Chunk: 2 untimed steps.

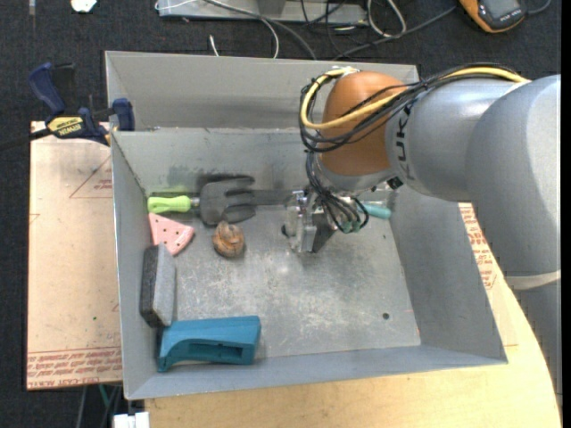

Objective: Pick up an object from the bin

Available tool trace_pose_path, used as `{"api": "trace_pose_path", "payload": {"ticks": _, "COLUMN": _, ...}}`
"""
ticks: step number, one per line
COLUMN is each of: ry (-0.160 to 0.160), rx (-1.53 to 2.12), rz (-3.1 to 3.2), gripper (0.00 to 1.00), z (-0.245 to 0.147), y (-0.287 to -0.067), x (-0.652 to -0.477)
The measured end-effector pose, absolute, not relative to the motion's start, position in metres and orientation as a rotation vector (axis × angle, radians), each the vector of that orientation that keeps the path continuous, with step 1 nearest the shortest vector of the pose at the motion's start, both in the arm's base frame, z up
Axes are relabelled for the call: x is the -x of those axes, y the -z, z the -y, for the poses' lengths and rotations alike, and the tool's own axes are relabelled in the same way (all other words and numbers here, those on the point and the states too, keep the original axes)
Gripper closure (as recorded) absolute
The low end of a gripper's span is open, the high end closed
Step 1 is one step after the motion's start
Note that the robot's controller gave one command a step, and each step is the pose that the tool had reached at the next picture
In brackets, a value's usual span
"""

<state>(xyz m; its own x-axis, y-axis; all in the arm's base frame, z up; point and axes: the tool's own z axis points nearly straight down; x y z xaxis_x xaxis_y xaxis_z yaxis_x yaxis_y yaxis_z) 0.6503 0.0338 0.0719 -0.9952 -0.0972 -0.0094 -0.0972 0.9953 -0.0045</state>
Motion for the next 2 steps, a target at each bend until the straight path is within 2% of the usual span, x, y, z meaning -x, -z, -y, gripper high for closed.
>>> {"api": "trace_pose_path", "payload": {"ticks": 2, "ry": 0.004, "rx": 0.149, "rz": -3.128, "gripper": 1.0, "z": -0.034, "y": -0.0803, "x": -0.65}}
